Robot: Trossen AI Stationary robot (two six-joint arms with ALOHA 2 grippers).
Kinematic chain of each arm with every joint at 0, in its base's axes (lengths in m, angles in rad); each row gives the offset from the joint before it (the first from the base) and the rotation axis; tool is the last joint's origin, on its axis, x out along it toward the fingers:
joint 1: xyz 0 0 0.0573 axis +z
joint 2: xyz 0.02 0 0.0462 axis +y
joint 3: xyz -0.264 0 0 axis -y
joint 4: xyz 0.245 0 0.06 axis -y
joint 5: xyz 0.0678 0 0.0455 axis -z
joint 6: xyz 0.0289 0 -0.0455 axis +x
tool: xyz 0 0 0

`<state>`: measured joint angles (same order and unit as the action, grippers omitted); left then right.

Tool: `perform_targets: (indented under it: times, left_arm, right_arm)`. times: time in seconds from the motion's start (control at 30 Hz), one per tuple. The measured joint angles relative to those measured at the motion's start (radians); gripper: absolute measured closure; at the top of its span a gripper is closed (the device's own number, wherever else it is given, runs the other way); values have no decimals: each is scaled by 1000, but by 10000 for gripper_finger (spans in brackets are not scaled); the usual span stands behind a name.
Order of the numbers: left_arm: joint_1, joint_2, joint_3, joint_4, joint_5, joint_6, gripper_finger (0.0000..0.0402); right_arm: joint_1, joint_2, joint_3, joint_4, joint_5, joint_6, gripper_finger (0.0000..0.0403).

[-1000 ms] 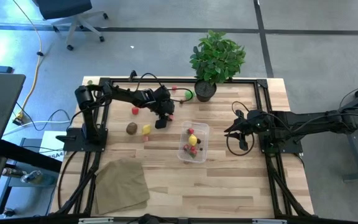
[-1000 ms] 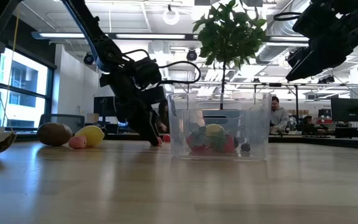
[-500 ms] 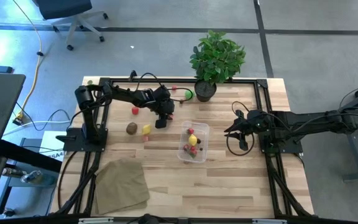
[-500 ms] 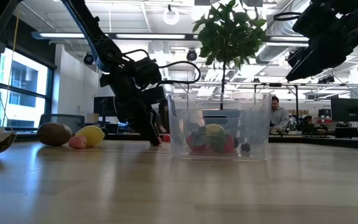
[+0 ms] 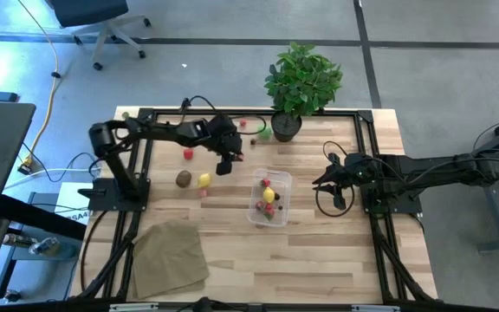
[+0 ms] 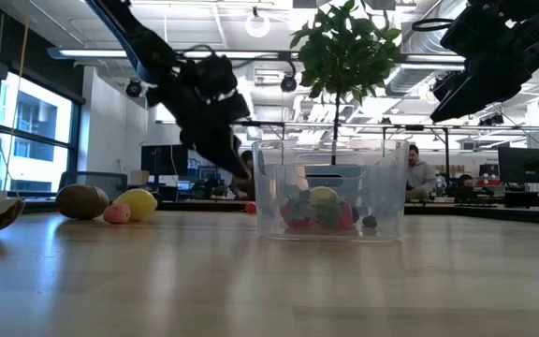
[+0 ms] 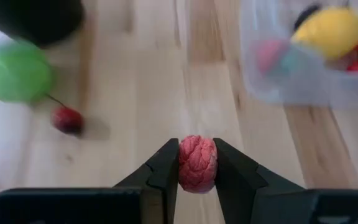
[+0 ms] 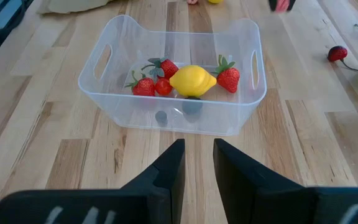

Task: Pick and placing Produce into tupperware
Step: Put the pink peach into the transparent container

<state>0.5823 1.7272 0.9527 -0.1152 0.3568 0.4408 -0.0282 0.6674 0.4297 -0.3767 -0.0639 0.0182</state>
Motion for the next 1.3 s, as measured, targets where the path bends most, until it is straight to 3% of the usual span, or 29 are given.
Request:
perform_targets:
  times: [0.23, 0.53, 0.77, 1.07, 1.3]
  left_arm:
    - [-34, -135, 1, 18, 2, -3, 323]
    - [-205, -196, 64, 87, -80, -61, 323]
    - [-324, -72, 243, -20, -211, -36, 323]
    - [-389, 169, 462, -186, -212, -28, 323]
    - [-420, 259, 488, -236, -181, -60, 323]
  right_arm:
    - [0, 0, 0, 0, 0, 0, 329]
    - [0, 0, 0, 0, 0, 0, 329]
    - [0, 0, 0, 0, 0, 0, 329]
    - [0, 0, 0, -1, 0, 0, 329]
    - [0, 0, 0, -1, 3, 0, 329]
